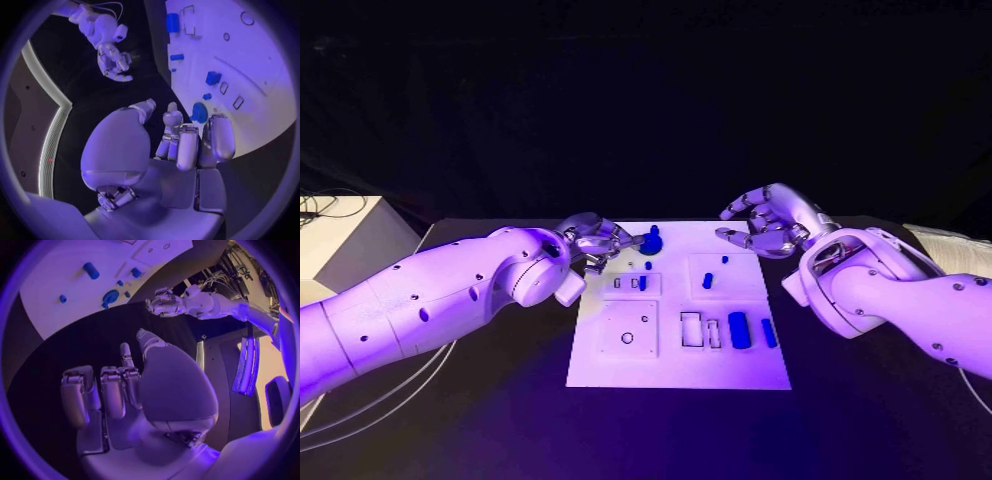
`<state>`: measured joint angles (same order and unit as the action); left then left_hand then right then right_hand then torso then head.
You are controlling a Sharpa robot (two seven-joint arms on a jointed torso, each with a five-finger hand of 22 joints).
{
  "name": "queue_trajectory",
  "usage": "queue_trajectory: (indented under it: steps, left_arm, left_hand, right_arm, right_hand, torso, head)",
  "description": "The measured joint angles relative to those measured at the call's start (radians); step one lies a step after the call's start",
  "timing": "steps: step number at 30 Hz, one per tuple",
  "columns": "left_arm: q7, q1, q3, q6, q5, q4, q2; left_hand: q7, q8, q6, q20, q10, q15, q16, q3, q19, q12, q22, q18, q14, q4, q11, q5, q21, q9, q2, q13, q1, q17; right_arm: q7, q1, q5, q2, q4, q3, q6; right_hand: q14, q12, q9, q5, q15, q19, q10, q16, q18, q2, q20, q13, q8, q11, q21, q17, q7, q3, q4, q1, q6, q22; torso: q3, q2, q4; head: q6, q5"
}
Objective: Assemble the parts on the task board
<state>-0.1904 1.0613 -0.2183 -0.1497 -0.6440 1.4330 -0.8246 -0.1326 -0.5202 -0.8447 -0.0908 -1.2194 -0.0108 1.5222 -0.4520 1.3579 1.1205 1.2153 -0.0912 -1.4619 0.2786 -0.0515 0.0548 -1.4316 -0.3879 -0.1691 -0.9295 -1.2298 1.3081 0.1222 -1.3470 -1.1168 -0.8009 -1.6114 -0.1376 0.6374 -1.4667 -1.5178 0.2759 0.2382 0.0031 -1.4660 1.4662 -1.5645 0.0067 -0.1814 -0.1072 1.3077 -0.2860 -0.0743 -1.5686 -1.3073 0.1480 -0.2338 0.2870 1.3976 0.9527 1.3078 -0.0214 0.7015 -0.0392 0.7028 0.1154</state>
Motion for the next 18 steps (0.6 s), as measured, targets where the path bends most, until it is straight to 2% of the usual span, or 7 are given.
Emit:
queue_trajectory:
  steps: [2,5,8,11,12,15,18]
  left_arm:
    - [-0.066,0.012,0.000,0.048,-0.053,-0.011,0.018]
    - [-0.141,0.033,0.000,0.109,-0.122,-0.031,0.038]
    - [-0.192,0.053,0.003,0.156,-0.176,-0.056,0.055]
    - [-0.232,0.079,0.019,0.199,-0.224,-0.081,0.076]
    - [-0.245,0.090,0.029,0.214,-0.240,-0.091,0.085]
    - [-0.268,0.114,0.047,0.247,-0.272,-0.110,0.103]
    - [-0.283,0.128,0.057,0.273,-0.295,-0.123,0.114]
  left_hand:
    - [0.000,0.000,0.000,0.000,-0.009,0.000,0.006,-0.008,0.009,0.018,0.017,0.016,0.000,0.006,0.000,0.000,-0.006,-0.003,0.007,-0.021,0.007,0.000]
    - [0.000,0.000,0.000,-0.001,-0.016,0.000,0.012,-0.009,0.016,0.032,0.030,0.016,0.000,0.007,0.000,0.000,-0.010,-0.004,0.003,-0.039,0.012,0.000]
    - [0.000,0.000,0.000,-0.001,-0.025,0.000,0.015,-0.012,0.021,0.044,0.042,0.016,0.000,0.009,0.001,0.000,-0.016,-0.006,-0.002,-0.053,0.019,0.000]
    - [0.008,-0.018,-0.013,0.000,-0.029,0.000,0.021,-0.015,0.024,0.053,0.050,0.016,0.000,0.007,0.005,0.000,-0.022,-0.018,0.002,-0.061,0.037,0.000]
    - [0.013,-0.032,-0.025,0.004,-0.032,-0.002,0.021,-0.016,0.028,0.056,0.053,0.016,-0.002,0.006,0.009,0.000,-0.022,-0.032,-0.002,-0.065,0.043,0.000]
    - [0.022,-0.070,-0.033,0.009,-0.038,-0.011,0.021,-0.020,0.033,0.059,0.057,0.016,-0.003,0.004,0.015,0.000,-0.022,-0.084,-0.003,-0.069,0.056,0.000]
    - [0.030,-0.098,-0.025,0.012,-0.043,-0.016,0.021,-0.023,0.036,0.061,0.060,0.016,-0.005,0.007,0.019,0.000,-0.022,-0.133,-0.001,-0.076,0.077,0.000]
  right_arm:
    - [-0.011,-0.008,0.044,-0.012,0.015,0.001,-0.006]
    - [-0.016,-0.017,0.092,-0.022,0.040,0.004,-0.014]
    - [-0.016,-0.022,0.124,-0.026,0.066,0.005,-0.022]
    - [-0.013,-0.025,0.149,-0.029,0.089,0.006,-0.029]
    - [-0.012,-0.026,0.156,-0.030,0.096,0.006,-0.032]
    - [-0.006,-0.028,0.170,-0.030,0.109,0.007,-0.038]
    - [-0.002,-0.029,0.177,-0.030,0.116,0.007,-0.043]
  right_hand:
    - [0.000,0.000,0.007,0.004,0.000,0.000,0.000,0.000,0.000,0.000,0.000,0.000,-0.007,0.000,0.000,0.000,0.000,0.000,0.000,0.000,0.000,0.000]
    - [0.003,0.004,0.020,0.004,-0.003,0.000,0.000,0.000,0.000,-0.008,0.000,0.000,-0.012,0.000,0.000,0.000,-0.005,0.000,0.000,-0.022,-0.006,0.000]
    - [0.004,0.004,0.026,0.004,-0.004,0.000,0.000,0.000,0.000,-0.011,0.000,0.000,-0.016,0.000,0.000,0.000,-0.002,0.000,0.000,-0.026,-0.010,0.000]
    - [0.004,0.004,0.028,0.004,-0.004,0.000,0.000,0.000,0.000,-0.011,0.000,0.000,-0.015,0.000,0.000,0.000,-0.004,0.000,0.000,-0.026,-0.012,0.000]
    - [0.004,0.004,0.029,0.004,-0.004,0.000,0.000,0.000,0.000,-0.011,0.000,0.000,-0.015,0.000,0.000,0.000,-0.005,0.000,0.000,-0.026,-0.013,0.000]
    - [0.004,0.004,0.031,0.004,-0.004,0.000,0.000,0.000,0.000,-0.015,0.000,0.000,-0.015,0.000,0.000,0.000,-0.002,0.000,0.000,-0.030,-0.016,0.000]
    - [0.004,0.004,0.032,0.004,-0.004,0.000,0.000,0.000,0.000,-0.012,0.000,0.000,-0.015,0.000,0.000,0.000,-0.002,0.000,0.000,-0.034,-0.016,0.000]
  torso:
    - [-0.0019,-0.004,0.0004]
    - [-0.0054,-0.010,0.0017]
    - [-0.0083,-0.015,0.0023]
    - [-0.0105,-0.019,0.0027]
    - [-0.0114,-0.021,0.0029]
    - [-0.0130,-0.025,0.0033]
    - [-0.0146,-0.027,0.0033]
  head:
    - [0.004,0.002]
    - [0.007,0.003]
    - [0.010,0.005]
    - [0.013,0.008]
    - [0.014,0.009]
    - [0.018,0.010]
    - [0.021,0.011]
